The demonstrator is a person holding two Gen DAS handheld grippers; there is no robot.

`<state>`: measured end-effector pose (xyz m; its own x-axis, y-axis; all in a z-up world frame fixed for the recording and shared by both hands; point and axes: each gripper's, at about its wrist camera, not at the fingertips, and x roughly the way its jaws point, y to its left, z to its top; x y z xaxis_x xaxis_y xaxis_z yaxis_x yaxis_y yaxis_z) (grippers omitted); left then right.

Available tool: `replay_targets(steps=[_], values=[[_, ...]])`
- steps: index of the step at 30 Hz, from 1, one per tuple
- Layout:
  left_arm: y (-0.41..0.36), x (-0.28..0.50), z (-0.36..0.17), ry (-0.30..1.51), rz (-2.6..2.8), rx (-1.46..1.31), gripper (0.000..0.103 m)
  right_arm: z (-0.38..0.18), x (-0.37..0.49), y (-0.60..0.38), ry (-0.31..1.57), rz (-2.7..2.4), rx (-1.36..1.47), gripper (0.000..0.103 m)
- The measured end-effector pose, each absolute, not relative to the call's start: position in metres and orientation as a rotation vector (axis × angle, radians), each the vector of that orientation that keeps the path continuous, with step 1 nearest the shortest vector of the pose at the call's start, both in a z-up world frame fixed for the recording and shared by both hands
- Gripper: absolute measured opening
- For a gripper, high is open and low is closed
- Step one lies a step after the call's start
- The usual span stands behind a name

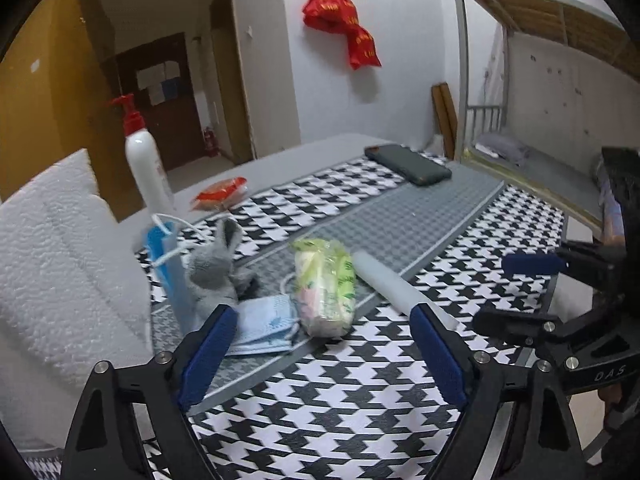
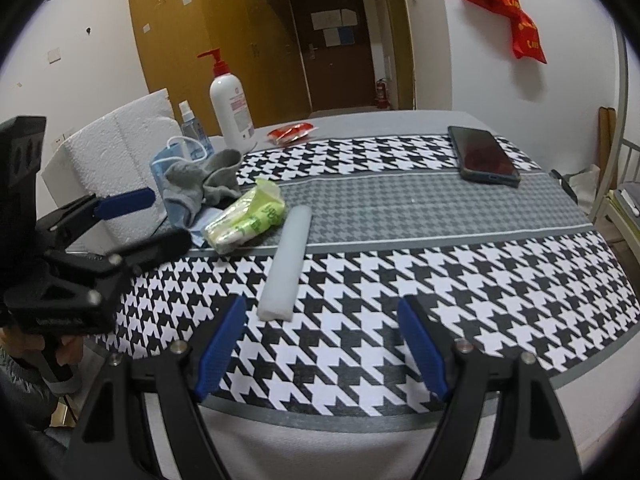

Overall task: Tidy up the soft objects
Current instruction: 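Move both tools back toward the remaining items on the table, then close the left tool on the green packet while the right tool grasps the white foam stick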

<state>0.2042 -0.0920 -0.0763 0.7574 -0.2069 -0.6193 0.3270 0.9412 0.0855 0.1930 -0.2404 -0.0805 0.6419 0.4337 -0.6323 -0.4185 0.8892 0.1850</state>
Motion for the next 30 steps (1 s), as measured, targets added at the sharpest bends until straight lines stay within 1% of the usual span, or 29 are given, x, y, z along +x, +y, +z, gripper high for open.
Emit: replay_targets(steps=[3,4,6,8,10,12,14,19,21,22,24,26,30], values=[[-0.094,0.209,-0.08,0.666,-0.294,0.187,0.086,-0.08,0.195,-0.242,0.733,0.483,0.026,0.082],[-0.094,0.211,-0.08,0.669,-0.289,0.185,0.082,-0.08,0.195,-0.243,0.733,0.481,0.027,0.082],[-0.095,0.218,-0.081,0.692,-0.288,0.173,0.079,-0.08,0.195,-0.244,0.737,0.484,0.028,0.082],[-0.099,0.221,-0.084,0.714,-0.305,0.173,0.071,-0.081,0.195,-0.245,0.738,0.485,0.03,0.082],[-0.105,0.225,-0.088,0.733,-0.31,0.196,0.067,-0.082,0.195,-0.246,0.743,0.487,0.036,0.082],[-0.107,0.226,-0.09,0.741,-0.312,0.199,0.066,-0.082,0.196,-0.247,0.744,0.486,0.036,0.082],[-0.107,0.229,-0.091,0.755,-0.303,0.202,0.059,-0.082,0.197,-0.247,0.748,0.488,0.037,0.082],[-0.107,0.236,-0.096,0.778,-0.298,0.193,0.054,-0.082,0.199,-0.246,0.756,0.49,0.031,0.082],[-0.105,0.239,-0.097,0.781,-0.303,0.183,0.053,-0.082,0.201,-0.245,0.761,0.495,0.026,0.082],[-0.104,0.24,-0.097,0.783,-0.303,0.177,0.051,-0.083,0.201,-0.244,0.763,0.496,0.022,0.082],[-0.104,0.242,-0.098,0.788,-0.309,0.168,0.044,-0.083,0.203,-0.243,0.767,0.498,0.021,0.082],[-0.104,0.244,-0.099,0.796,-0.313,0.165,0.032,-0.083,0.204,-0.242,0.77,0.5,0.02,0.082],[-0.1,0.246,-0.099,0.798,-0.339,0.134,0.028,-0.084,0.206,-0.24,0.78,0.5,0.013,0.082]])
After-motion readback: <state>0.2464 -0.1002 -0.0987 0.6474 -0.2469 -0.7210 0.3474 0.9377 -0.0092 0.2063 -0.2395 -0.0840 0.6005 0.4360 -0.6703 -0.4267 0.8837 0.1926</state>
